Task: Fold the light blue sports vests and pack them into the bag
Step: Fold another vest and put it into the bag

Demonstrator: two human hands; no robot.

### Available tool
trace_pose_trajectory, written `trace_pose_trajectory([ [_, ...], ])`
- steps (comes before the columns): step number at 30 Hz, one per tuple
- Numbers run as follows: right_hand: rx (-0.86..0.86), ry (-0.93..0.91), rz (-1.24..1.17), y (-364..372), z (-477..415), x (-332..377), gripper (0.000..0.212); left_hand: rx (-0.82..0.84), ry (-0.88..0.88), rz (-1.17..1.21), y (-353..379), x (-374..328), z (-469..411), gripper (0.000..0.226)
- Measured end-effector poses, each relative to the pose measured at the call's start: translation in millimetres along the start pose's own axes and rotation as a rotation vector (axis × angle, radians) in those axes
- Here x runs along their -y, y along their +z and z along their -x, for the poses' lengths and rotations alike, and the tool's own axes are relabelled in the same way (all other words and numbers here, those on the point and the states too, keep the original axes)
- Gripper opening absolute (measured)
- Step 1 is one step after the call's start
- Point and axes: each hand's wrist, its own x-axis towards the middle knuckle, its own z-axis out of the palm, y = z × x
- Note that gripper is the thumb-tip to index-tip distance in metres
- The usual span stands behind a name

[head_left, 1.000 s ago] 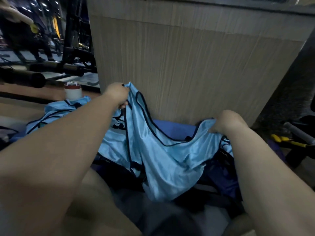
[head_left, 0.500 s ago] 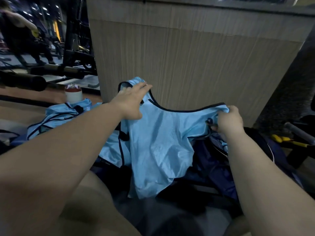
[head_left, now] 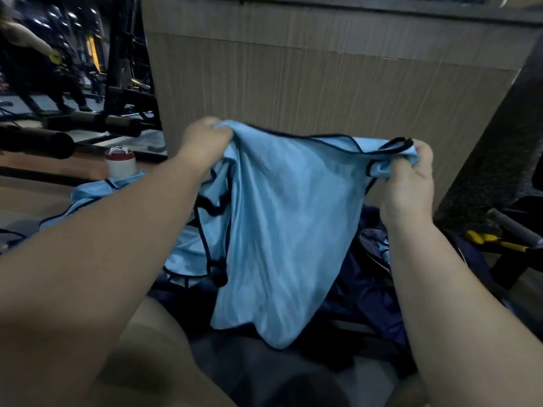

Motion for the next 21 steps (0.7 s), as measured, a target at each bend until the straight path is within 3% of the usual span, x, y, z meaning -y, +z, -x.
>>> trace_pose_trajectory([
  [4, -0.096, -0.128, -0.109, 1.1, -0.9, 10.2, 0.019, 0.068, 0.004, 0.664, -4.0, -51.3, 13.1, 0.016],
  [8, -0.157, -0.256, -0.221, 4.4, -8.3, 23.6, 0.019, 0.214, 0.093, 0.859, -4.2, -90.1, 24.1, 0.019],
  [10, -0.178, -0.284, -0.172, 5.3, -11.5, 26.8, 0.016, 0.253, 0.123, 0.815, -1.1, -92.5, 20.8, 0.013],
  [12, -0.186, -0.275, -0.027, 5.6, -13.7, 24.1, 0.017, 0.199, 0.195, 0.526, 4.0, -85.3, 10.3, 0.005],
  [14, -0.156, -0.212, 0.145, 5.8, -15.4, 16.0, 0.021, 0.211, 0.175, 0.058, 5.8, -66.6, 1.3, 0.023],
  [16, -0.092, -0.128, 0.301, 4.1, -19.1, 4.7, 0.019, 0.307, 0.027, -0.262, 6.7, -42.1, -3.3, 0.047],
  [18, -0.018, -0.024, 0.461, -0.4, -21.9, -5.0, 0.011, 0.426, -0.112, -0.29, 5.3, -17.9, -7.7, 0.057],
  [21, 0.05, 0.121, 0.638, -8.9, -24.6, -16.8, 0.007, 0.454, -0.177, -0.197, -0.6, 11.0, -17.4, 0.033],
])
